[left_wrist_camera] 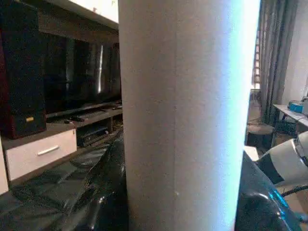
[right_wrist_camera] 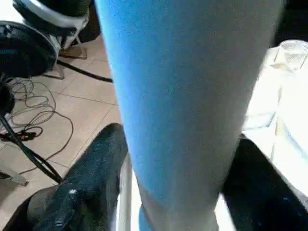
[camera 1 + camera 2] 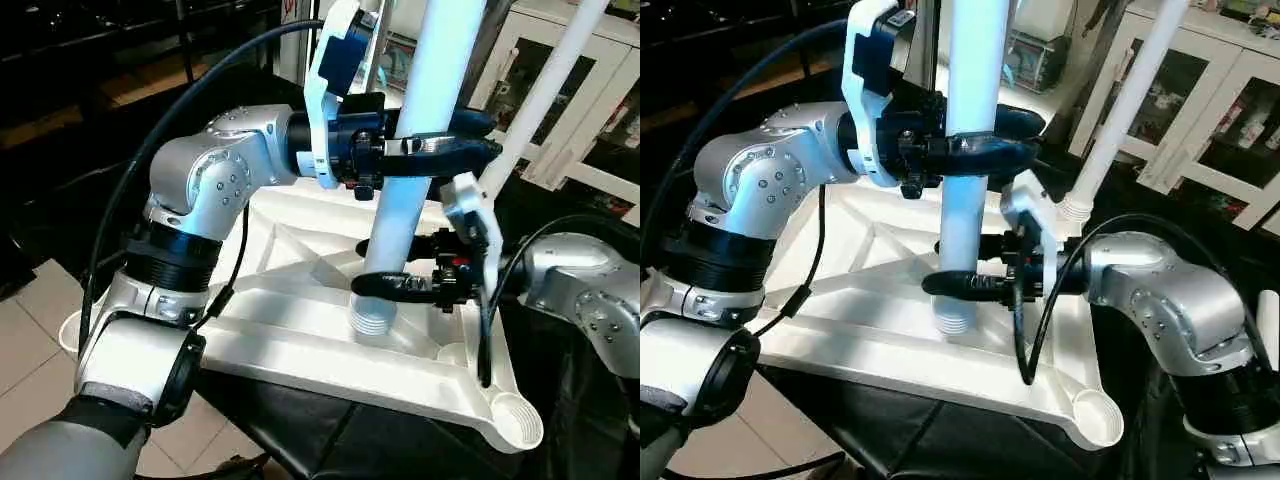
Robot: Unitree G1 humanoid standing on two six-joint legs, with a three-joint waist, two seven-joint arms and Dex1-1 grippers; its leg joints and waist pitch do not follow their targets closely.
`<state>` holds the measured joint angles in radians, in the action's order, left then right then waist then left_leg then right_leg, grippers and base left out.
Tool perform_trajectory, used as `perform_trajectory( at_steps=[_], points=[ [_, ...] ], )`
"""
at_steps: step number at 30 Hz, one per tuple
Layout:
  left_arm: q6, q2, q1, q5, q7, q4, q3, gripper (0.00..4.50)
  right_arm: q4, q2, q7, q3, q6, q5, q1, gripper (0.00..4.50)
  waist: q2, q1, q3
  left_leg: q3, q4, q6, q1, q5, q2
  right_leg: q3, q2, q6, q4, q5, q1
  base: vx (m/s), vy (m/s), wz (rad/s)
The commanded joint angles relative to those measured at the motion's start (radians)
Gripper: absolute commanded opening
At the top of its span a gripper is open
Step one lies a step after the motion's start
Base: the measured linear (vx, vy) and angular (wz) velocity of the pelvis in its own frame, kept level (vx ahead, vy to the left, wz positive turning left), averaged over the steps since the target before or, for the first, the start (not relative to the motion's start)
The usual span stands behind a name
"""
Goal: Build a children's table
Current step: Pick table leg
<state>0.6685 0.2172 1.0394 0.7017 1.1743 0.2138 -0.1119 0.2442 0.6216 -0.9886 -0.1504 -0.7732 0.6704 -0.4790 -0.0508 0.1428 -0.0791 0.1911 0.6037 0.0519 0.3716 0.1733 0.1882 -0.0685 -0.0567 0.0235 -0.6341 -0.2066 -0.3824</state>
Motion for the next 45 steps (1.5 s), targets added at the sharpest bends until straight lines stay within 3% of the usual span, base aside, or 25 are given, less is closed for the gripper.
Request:
perform_trajectory(
  at_steps=[1, 6, 18, 31, 33, 41, 43, 44, 45],
  points=[
    [-0.017, -0.006, 0.035, -0.007, 0.003, -0.011, 0.014, 1.72, 0.011, -0.003, 0.001, -0.009, 0.012, -0.011, 0.009, 3.00, -0.007, -0.001, 0.087, -0.020, -0.056, -0.018, -0.017, 0.072, 0.050, 0.056, -0.097, 0.212, 0.063, -0.064, 0.050, 0.000, 0.000, 0.00],
    [-0.015, -0.007, 0.035, -0.008, 0.011, -0.014, 0.012, 1.72, 0.015, -0.012, 0.003, -0.010, 0.011, -0.007, 0.016, 3.00, -0.007, -0.001, 0.085, -0.019, -0.056, -0.010, -0.018, 0.092, 0.050, 0.057, -0.098, 0.205, 0.066, -0.097, 0.049, 0.000, 0.000, 0.00],
    [-0.013, -0.006, 0.031, -0.011, 0.017, -0.017, 0.008, 1.72, 0.009, -0.029, -0.003, -0.003, 0.007, -0.009, 0.016, 2.03, -0.006, -0.001, 0.083, -0.020, -0.057, 0.006, -0.019, 0.122, 0.050, 0.058, -0.097, 0.184, 0.071, -0.158, 0.046, 0.000, 0.000, 0.00],
    [-0.026, -0.017, 0.033, -0.039, -0.026, -0.010, 0.003, 1.72, 0.011, -0.035, 0.002, 0.000, 0.010, -0.013, 0.020, 1.93, -0.004, -0.002, 0.084, -0.020, -0.056, 0.005, -0.019, 0.119, 0.051, 0.058, -0.096, 0.193, 0.068, -0.129, 0.046, 0.000, 0.000, 0.00],
    [-0.003, -0.022, 0.037, -0.030, -0.053, 0.003, 0.017, 2.42, 0.008, -0.042, 0.015, 0.009, 0.013, -0.012, 0.020, 1.93, -0.005, -0.001, 0.084, -0.021, -0.056, 0.004, -0.017, 0.120, 0.049, 0.058, -0.097, 0.193, 0.068, -0.131, 0.048, 0.000, 0.000, 0.00],
    [0.064, -0.011, 0.042, 0.009, -0.073, 0.025, 0.054, 2.88, 0.020, -0.061, 0.069, 0.089, 0.011, 0.020, 0.021, 1.87, 0.001, 0.000, 0.084, -0.020, -0.056, 0.012, -0.019, 0.129, 0.048, 0.058, -0.096, 0.196, 0.070, -0.135, 0.045, 0.000, 0.000, 0.00],
    [0.064, -0.013, 0.043, 0.011, -0.082, 0.041, 0.069, 3.22, 0.036, -0.056, 0.080, 0.110, 0.010, 0.026, 0.030, 1.87, 0.000, 0.001, 0.084, -0.021, -0.056, 0.011, -0.019, 0.126, 0.048, 0.057, -0.096, 0.194, 0.070, -0.130, 0.046, 0.000, 0.000, 0.00],
    [0.063, -0.013, 0.044, 0.011, -0.084, 0.046, 0.073, 3.22, 0.040, -0.054, 0.083, 0.116, 0.010, 0.027, 0.033, 1.87, 0.009, 0.004, 0.084, -0.022, -0.056, 0.014, -0.019, 0.127, 0.049, 0.057, -0.096, 0.194, 0.069, -0.128, 0.046, 0.000, 0.000, 0.00],
    [0.056, -0.011, 0.044, 0.015, -0.090, 0.066, 0.092, 3.31, 0.057, -0.043, 0.098, 0.140, 0.012, 0.023, 0.047, 1.87, 0.008, 0.005, 0.085, -0.022, -0.057, 0.015, -0.020, 0.132, 0.048, 0.057, -0.094, 0.193, 0.068, -0.112, 0.046, 0.000, 0.000, 0.00]
  ],
)
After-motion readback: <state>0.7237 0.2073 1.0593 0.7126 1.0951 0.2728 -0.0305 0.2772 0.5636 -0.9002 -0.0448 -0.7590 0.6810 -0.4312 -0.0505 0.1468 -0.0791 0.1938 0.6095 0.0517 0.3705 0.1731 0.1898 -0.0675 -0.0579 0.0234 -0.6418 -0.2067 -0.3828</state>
